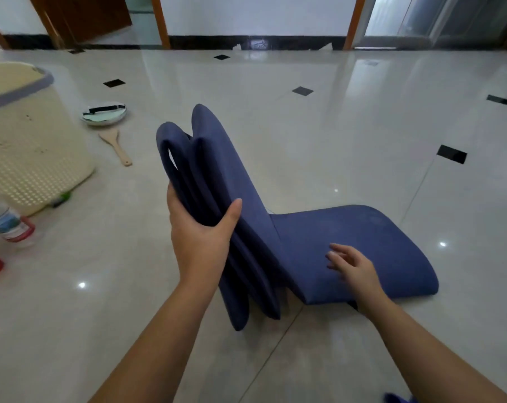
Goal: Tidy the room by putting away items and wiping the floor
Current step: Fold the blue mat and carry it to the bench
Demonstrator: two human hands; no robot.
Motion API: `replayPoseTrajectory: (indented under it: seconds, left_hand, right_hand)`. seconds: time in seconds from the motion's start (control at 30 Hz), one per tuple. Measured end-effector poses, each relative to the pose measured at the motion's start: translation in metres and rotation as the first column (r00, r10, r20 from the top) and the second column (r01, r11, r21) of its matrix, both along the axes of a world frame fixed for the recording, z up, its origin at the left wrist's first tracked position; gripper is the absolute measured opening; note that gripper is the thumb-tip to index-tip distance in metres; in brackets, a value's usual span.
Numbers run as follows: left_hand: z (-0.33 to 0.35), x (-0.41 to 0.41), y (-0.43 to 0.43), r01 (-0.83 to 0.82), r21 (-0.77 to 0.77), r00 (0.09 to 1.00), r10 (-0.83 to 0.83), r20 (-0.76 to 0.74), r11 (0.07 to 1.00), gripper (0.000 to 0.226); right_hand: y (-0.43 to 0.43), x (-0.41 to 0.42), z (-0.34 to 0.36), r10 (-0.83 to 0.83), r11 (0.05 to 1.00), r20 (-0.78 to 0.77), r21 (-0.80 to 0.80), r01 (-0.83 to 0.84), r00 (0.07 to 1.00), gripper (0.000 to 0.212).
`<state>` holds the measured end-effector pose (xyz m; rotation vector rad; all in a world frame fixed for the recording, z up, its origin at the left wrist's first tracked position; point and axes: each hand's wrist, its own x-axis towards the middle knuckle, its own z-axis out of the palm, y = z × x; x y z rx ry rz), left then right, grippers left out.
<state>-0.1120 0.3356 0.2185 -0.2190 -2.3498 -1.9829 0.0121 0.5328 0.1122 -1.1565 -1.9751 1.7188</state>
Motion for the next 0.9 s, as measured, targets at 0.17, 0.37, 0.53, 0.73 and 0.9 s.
replayPoseTrajectory:
  seconds: [0.17, 0.37, 0.53, 0.73, 0.9]
  left_hand:
    - [-0.004, 0.009, 0.012, 0.045, -0.077, 0.999, -0.047, -0.026, 0.996, 0.095]
    - [-0.010, 0.013, 0.021, 0.071, -0.139, 0.996, -0.077, -0.039, 0.988, 0.097]
    - [-0.012, 0.011, 0.021, 0.059, -0.142, 0.995, -0.069, -0.066, 0.988, 0.096]
    - [-0.010, 0.000, 0.017, 0.023, -0.125, 0.997, -0.032, -0.068, 0.992, 0.092]
    - [-0.007, -0.006, 0.011, 0.004, -0.099, 0.998, -0.010, -0.057, 0.995, 0.089]
  right_hand:
    - [0.017, 0.037, -0.049, -0.016, 0.995, 0.328, 0.102, -0.019, 0.945, 0.040]
    - [0.020, 0.045, -0.071, -0.146, 0.989, 0.366, 0.018, 0.149, 0.919, 0.067]
    - [0.023, 0.041, -0.077, -0.284, 0.931, 0.286, -0.147, 0.335, 0.915, 0.073]
    - [0.032, 0.019, -0.063, -0.776, 0.541, -0.013, -0.528, 0.654, 0.631, 0.076]
    - [0.022, -0.019, -0.015, -0.630, 0.749, -0.238, -0.436, 0.498, 0.739, 0.051]
